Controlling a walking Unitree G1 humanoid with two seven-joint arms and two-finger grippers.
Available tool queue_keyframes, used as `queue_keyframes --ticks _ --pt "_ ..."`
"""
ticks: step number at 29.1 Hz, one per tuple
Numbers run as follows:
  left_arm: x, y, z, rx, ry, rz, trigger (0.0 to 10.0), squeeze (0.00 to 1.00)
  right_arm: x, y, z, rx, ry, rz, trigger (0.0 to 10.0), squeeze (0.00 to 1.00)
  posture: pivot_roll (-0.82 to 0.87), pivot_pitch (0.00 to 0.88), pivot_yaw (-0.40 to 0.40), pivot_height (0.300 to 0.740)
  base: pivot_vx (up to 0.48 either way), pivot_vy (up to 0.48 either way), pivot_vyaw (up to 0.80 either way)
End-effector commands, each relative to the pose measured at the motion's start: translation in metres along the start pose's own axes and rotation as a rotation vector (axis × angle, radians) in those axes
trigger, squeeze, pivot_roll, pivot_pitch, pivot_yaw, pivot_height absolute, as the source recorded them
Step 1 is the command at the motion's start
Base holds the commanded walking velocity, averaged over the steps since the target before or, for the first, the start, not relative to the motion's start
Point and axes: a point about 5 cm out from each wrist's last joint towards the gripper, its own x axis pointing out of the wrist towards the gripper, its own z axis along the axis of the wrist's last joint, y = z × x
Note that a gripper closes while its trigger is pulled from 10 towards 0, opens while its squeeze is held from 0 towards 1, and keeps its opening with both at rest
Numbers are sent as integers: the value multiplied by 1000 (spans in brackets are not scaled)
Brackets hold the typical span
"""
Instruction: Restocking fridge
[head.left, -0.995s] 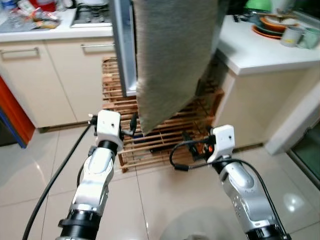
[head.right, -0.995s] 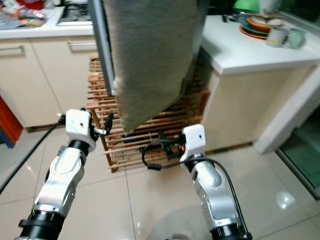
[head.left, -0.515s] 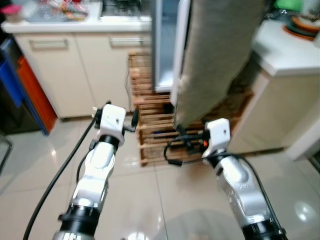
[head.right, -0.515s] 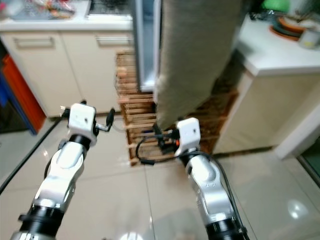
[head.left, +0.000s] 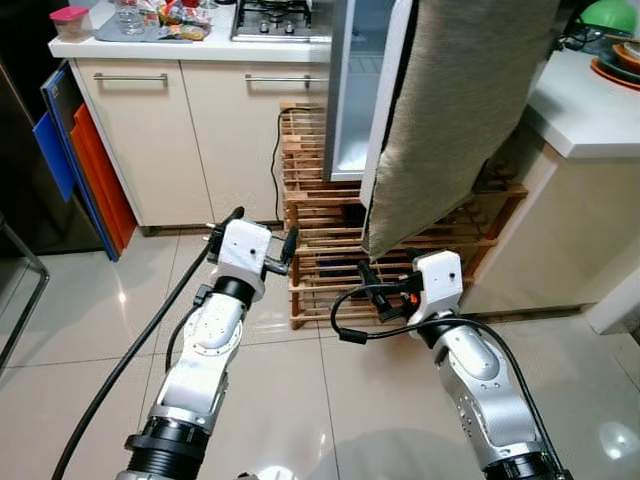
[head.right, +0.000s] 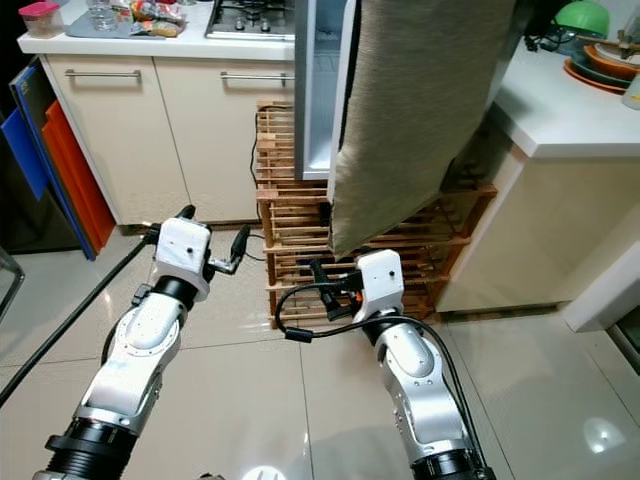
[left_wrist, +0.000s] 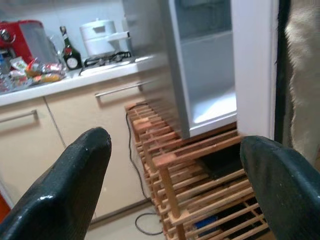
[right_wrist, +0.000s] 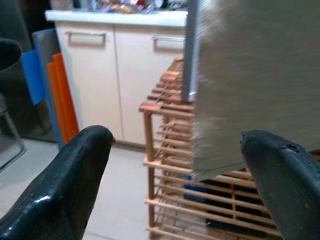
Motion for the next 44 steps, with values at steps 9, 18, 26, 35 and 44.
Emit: queue_keyframes --ticks 9,18,26,35,44 --pt "4 2 4 -39 -8 14 10000 0 0 -6 8 -23 -45 -22 10000 0 -111 0 7 740 480 0 0" --pt "2 4 3 -91 -4 43 10000 0 2 -12 7 -20 -39 -44 10000 0 -109 0 9 740 371 136 0" --pt "1 7 4 -105 -14 72 10000 0 5 -14 8 -25 -33 -40 10000 0 -104 0 3 740 0 446 0" --pt "-2 10 4 -84 -18 98 10000 0 7 -15 8 -30 -32 -31 10000 0 -100 0 0 740 0 98 0" --pt "-5 6 -2 -21 4 61 10000 0 3 -10 3 -7 -16 -15 10000 0 -91 0 -4 740 0 0 0"
